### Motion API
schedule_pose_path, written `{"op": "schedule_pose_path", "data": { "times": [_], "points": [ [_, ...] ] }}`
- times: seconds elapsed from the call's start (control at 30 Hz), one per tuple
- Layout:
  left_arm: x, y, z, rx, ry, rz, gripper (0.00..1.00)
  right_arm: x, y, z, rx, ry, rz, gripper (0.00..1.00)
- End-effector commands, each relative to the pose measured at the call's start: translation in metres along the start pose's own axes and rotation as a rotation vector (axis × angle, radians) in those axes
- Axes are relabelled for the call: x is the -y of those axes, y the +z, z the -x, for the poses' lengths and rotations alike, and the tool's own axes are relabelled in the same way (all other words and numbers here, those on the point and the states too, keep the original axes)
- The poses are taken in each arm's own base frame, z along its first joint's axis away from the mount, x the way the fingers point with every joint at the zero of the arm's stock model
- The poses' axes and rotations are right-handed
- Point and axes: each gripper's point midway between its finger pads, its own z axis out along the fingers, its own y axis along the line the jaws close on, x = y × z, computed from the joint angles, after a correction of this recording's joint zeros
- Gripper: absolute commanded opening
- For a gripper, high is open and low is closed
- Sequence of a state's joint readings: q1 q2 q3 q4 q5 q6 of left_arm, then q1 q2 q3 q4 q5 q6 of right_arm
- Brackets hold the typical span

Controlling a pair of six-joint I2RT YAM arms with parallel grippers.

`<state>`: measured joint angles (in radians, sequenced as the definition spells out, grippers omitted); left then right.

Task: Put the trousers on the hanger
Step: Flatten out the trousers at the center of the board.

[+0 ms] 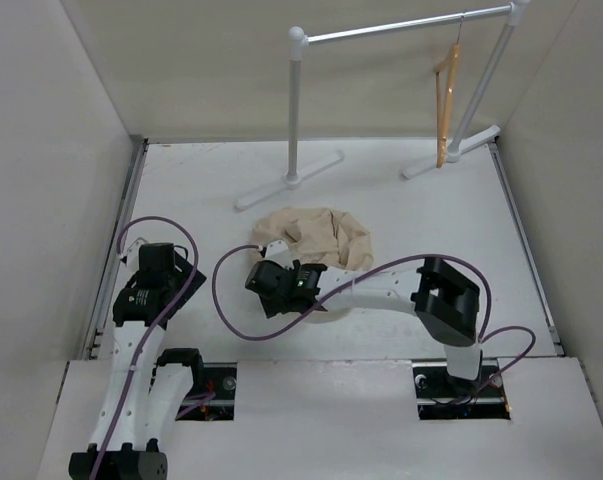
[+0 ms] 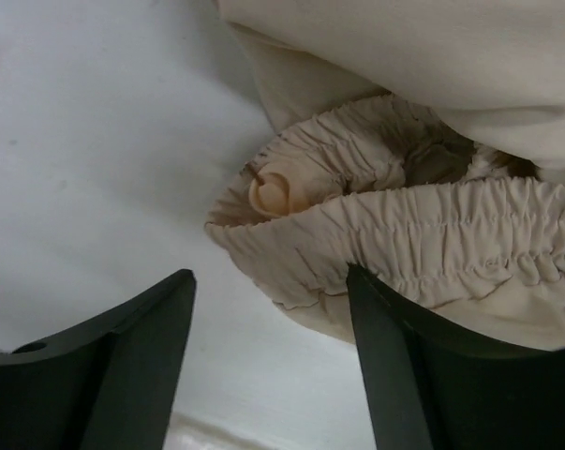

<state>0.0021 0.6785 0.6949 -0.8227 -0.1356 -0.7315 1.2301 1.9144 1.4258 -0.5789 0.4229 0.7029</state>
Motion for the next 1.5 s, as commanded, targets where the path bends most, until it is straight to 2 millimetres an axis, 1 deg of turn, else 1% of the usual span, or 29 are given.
{"op": "schedule_pose_path", "data": {
  "times": [0.0, 0.03, 0.07, 0.1, 0.13, 0.17, 0.2, 0.27, 0.33, 0.4, 0.47, 0.53, 0.57, 0.63, 0.73, 0.8, 0.87, 0.93, 1.0, 1.07, 1.1, 1.17, 1.23, 1.3, 1.33, 1.37, 1.4, 1.43, 1.47],
  "points": [
    [0.004, 0.005, -0.001, 0.000, -0.043, -0.017, 0.64, 0.003, 0.007, 0.019, 0.065, -0.020, -0.070, 0.64],
    [0.004, 0.006, -0.003, -0.006, -0.046, -0.016, 0.64, 0.005, 0.009, 0.018, 0.066, -0.021, -0.085, 0.58],
    [0.003, 0.006, -0.004, -0.010, -0.051, -0.017, 0.64, 0.007, 0.010, 0.020, 0.074, -0.020, -0.102, 0.43],
    [0.004, 0.006, -0.005, -0.012, -0.055, -0.021, 0.64, 0.009, 0.009, 0.021, 0.082, -0.015, -0.109, 0.32],
    [0.005, 0.006, -0.005, -0.012, -0.055, -0.028, 0.64, 0.011, 0.004, 0.024, 0.093, -0.001, -0.112, 0.24],
    [0.007, 0.006, -0.005, -0.013, -0.053, -0.036, 0.64, 0.013, -0.004, 0.028, 0.104, 0.013, -0.106, 0.19],
    [0.010, 0.005, -0.005, -0.011, -0.048, -0.046, 0.64, 0.020, -0.022, 0.035, 0.133, 0.041, -0.095, 0.13],
    [0.015, 0.004, -0.005, -0.008, -0.033, -0.064, 0.64, 0.031, -0.047, 0.043, 0.175, 0.086, -0.072, 0.09],
    [0.025, 0.005, -0.007, -0.013, -0.012, -0.093, 0.64, 0.047, -0.073, 0.042, 0.206, 0.136, -0.046, 0.07],
    [0.034, 0.008, -0.010, -0.026, -0.003, -0.111, 0.65, 0.080, -0.096, 0.036, 0.231, 0.222, -0.042, 0.06],
    [0.049, 0.012, -0.014, -0.044, 0.015, -0.136, 0.66, 0.111, -0.111, 0.022, 0.241, 0.306, -0.050, 0.05],
    [0.067, 0.014, -0.017, -0.055, 0.027, -0.176, 0.67, 0.156, -0.129, -0.001, 0.255, 0.456, -0.076, 0.05],
    [0.076, 0.015, -0.019, -0.062, 0.036, -0.196, 0.67, 0.173, -0.134, -0.011, 0.260, 0.520, -0.089, 0.05],
    [0.097, 0.016, -0.024, -0.079, 0.060, -0.235, 0.67, 0.215, -0.147, -0.037, 0.294, 0.710, -0.114, 0.05],
    [0.130, 0.023, -0.036, -0.103, 0.121, -0.279, 0.68, 0.266, -0.163, -0.061, 0.390, 0.949, -0.120, 0.05],
    [0.147, 0.029, -0.046, -0.120, 0.153, -0.295, 0.68, 0.291, -0.172, -0.069, 0.450, 1.037, -0.138, 0.06],
    [0.166, 0.042, -0.056, -0.132, 0.188, -0.302, 0.68, 0.306, -0.176, -0.073, 0.463, 1.048, -0.182, 0.06],
    [0.178, 0.058, -0.064, -0.144, 0.213, -0.294, 0.67, 0.311, -0.181, -0.061, 0.501, 1.065, -0.164, 0.07],
    [0.190, 0.074, -0.072, -0.160, 0.223, -0.301, 0.60, 0.318, -0.182, -0.056, 0.498, 1.062, -0.187, 0.07],
    [0.199, 0.081, -0.074, -0.168, 0.216, -0.310, 0.46, 0.323, -0.183, -0.052, 0.507, 1.052, -0.200, 0.07],
    [0.203, 0.082, -0.071, -0.160, 0.203, -0.315, 0.35, 0.325, -0.183, -0.048, 0.513, 1.036, -0.199, 0.07],
    [0.215, 0.080, -0.061, -0.132, 0.182, -0.344, 0.20, 0.327, -0.183, -0.042, 0.518, 1.019, -0.196, 0.07],
    [0.225, 0.077, -0.053, -0.117, 0.167, -0.369, 0.16, 0.327, -0.181, -0.035, 0.517, 1.011, -0.184, 0.07],
    [0.231, 0.079, -0.053, -0.119, 0.169, -0.366, 0.19, 0.326, -0.181, -0.026, 0.526, 1.009, -0.169, 0.07],
    [0.231, 0.082, -0.060, -0.138, 0.181, -0.354, 0.24, 0.325, -0.181, -0.020, 0.532, 1.003, -0.161, 0.07],
    [0.227, 0.085, -0.068, -0.156, 0.196, -0.327, 0.33, 0.323, -0.182, -0.017, 0.531, 0.993, -0.158, 0.07],
    [0.223, 0.087, -0.073, -0.165, 0.204, -0.314, 0.38, 0.323, -0.184, -0.014, 0.534, 0.985, -0.158, 0.07],
    [0.215, 0.092, -0.082, -0.173, 0.217, -0.290, 0.49, 0.322, -0.185, -0.012, 0.533, 0.974, -0.159, 0.07],
    [0.209, 0.095, -0.086, -0.173, 0.219, -0.279, 0.55, 0.321, -0.186, -0.011, 0.532, 0.959, -0.156, 0.07]
  ]
}}
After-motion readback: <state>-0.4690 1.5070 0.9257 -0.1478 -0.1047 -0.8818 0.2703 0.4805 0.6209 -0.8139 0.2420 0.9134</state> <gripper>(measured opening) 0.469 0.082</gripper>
